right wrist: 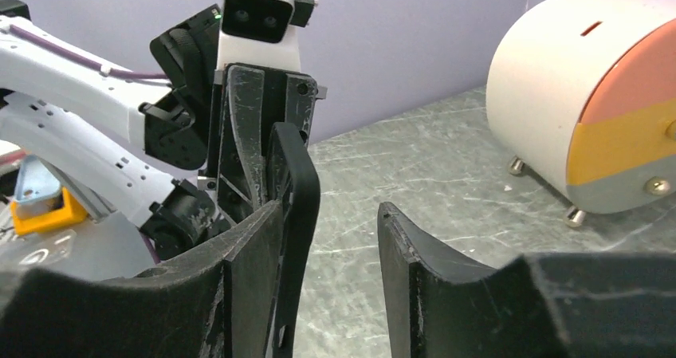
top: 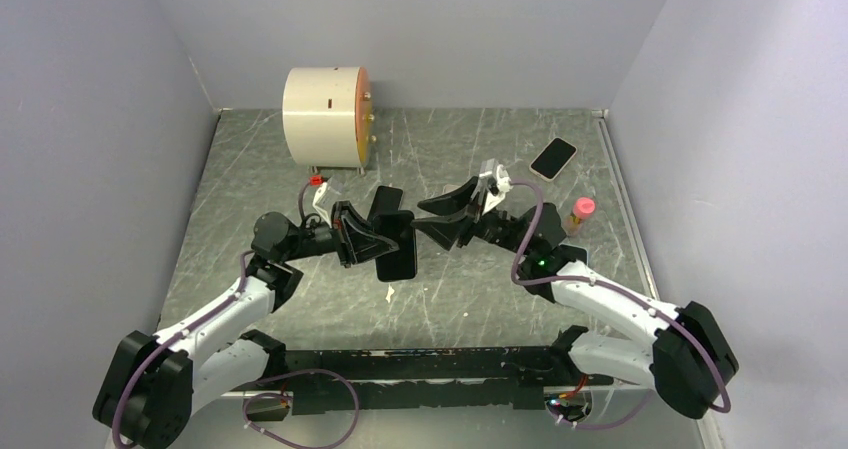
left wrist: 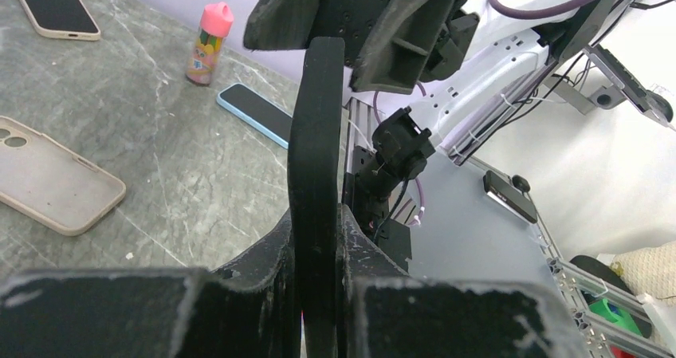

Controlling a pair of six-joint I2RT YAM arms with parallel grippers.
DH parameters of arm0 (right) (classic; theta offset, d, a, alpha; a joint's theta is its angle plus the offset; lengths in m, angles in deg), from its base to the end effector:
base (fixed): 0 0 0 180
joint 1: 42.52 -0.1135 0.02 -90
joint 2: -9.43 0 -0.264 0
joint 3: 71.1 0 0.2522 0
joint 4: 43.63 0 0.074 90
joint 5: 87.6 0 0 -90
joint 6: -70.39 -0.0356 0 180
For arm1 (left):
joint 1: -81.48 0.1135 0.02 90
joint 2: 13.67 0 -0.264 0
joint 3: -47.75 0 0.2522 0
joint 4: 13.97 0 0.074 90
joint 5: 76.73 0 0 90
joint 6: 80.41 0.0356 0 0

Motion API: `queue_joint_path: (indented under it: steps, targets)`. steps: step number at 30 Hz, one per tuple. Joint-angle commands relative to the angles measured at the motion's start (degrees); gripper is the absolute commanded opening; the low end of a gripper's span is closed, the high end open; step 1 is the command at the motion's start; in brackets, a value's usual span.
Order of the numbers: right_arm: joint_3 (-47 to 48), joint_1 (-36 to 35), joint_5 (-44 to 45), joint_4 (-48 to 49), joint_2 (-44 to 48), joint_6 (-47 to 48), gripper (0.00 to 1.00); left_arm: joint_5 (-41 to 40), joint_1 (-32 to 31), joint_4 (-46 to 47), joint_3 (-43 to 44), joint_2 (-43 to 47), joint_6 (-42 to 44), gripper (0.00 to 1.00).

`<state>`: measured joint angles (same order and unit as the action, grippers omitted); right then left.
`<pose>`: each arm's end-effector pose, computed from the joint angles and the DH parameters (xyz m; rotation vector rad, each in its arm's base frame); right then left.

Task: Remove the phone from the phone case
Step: Remove the phone case from the phone.

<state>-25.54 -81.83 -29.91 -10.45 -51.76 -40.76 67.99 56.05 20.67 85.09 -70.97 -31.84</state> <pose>0.1697 0.1635 0.3083 -0.7254 1.2240 1.2405 0.1735 -0.1147 0.2735 0.7098 1.4657 -1.5497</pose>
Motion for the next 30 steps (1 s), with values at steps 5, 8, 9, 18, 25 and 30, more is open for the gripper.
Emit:
queue_joint_path:
  steps: [5,8,9,18,25,30]
  targets:
    - [3.14,0.11,-2.79,14.98,-5.59,-10.41,0.45,0.63,-1.07,7.80,0.53,0.14,-1.39,0.02]
    - [3.42,0.13,-4.08,18.12,-7.17,-12.49,0.40,1.06,-1.43,8.41,0.69,-0.34,-1.50,0.03]
    - [3.42,0.11,-4.29,18.94,-7.45,-12.85,0.39,1.15,-1.54,8.65,0.64,-0.36,-1.59,0.03]
    - [4.85,0.18,-7.49,20.24,-8.68,-14.11,0.16,1.53,-2.02,8.80,0.57,0.79,-1.02,0.03]
    - [6.12,1.06,-12.99,25.81,-11.49,-20.40,0.00,1.58,-3.00,10.80,-0.19,1.89,0.89,0.03]
    - [9.17,1.02,-18.13,26.65,-13.37,-24.45,0.00,-0.15,-5.72,6.17,-0.23,4.72,11.19,0.03]
